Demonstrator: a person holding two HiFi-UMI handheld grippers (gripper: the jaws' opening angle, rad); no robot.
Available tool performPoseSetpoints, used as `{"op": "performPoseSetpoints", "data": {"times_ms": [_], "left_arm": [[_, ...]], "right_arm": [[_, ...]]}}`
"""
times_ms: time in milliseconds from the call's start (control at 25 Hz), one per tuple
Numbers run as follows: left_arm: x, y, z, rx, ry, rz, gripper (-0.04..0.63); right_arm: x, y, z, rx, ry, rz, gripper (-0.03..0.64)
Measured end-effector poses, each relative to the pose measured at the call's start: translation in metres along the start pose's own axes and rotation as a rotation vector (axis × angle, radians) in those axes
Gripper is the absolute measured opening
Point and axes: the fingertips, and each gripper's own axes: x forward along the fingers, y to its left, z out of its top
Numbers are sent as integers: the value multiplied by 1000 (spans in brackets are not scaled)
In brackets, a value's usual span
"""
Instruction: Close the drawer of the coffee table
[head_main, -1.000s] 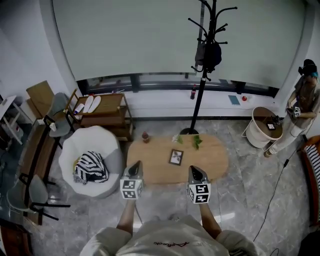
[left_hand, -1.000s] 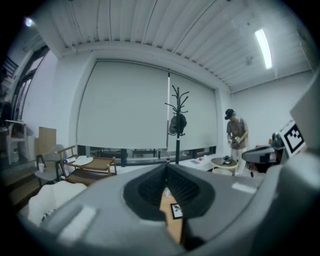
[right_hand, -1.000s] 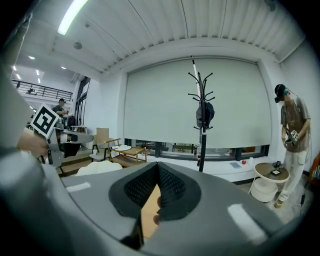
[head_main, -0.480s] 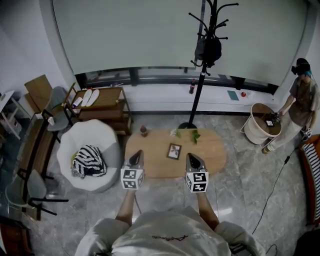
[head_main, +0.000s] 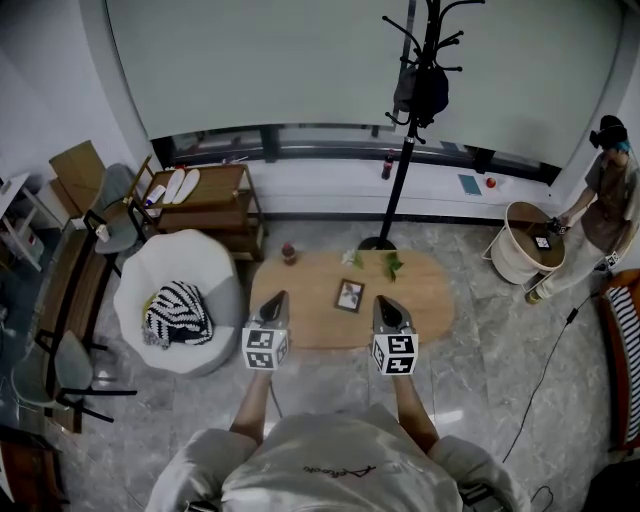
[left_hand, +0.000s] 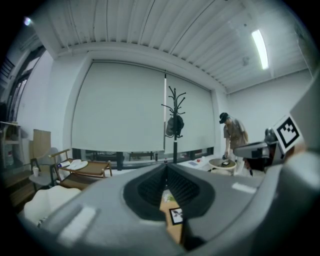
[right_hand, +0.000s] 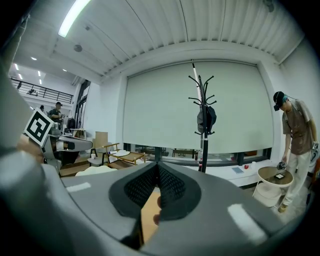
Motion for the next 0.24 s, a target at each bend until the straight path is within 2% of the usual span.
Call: {"op": "performPoseSetpoints", "data": {"times_ms": [240], "left_arm": [[9, 3, 4, -1, -3, 0, 0]], "right_arm": [[8, -1, 2, -5, 1, 10, 5]]}}
